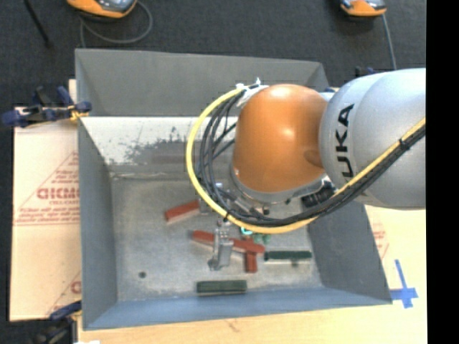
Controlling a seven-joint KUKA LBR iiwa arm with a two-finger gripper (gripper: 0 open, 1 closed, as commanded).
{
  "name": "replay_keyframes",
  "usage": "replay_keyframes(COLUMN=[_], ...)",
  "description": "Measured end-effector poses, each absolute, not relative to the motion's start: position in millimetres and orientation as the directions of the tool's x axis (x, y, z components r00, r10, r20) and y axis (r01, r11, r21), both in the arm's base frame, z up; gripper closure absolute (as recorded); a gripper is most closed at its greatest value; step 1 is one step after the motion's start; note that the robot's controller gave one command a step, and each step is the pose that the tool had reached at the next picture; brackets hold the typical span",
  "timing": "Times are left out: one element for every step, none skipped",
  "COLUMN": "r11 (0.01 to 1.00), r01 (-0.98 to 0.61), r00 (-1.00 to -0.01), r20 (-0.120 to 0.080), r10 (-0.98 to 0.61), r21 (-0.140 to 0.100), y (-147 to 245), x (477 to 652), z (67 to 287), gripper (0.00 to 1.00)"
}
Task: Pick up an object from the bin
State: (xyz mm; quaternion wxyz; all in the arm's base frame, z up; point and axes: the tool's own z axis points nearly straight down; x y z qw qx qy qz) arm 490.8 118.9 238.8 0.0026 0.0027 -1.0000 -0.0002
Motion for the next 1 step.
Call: replay_keyframes(r11=[0.992], r01=[0.124], r00=[-0.992], r20=[0.004], r10=[0.124], r21=[-0.002], y=[51.4], x=[518.9], z=[122.6], gripper=[0.00])
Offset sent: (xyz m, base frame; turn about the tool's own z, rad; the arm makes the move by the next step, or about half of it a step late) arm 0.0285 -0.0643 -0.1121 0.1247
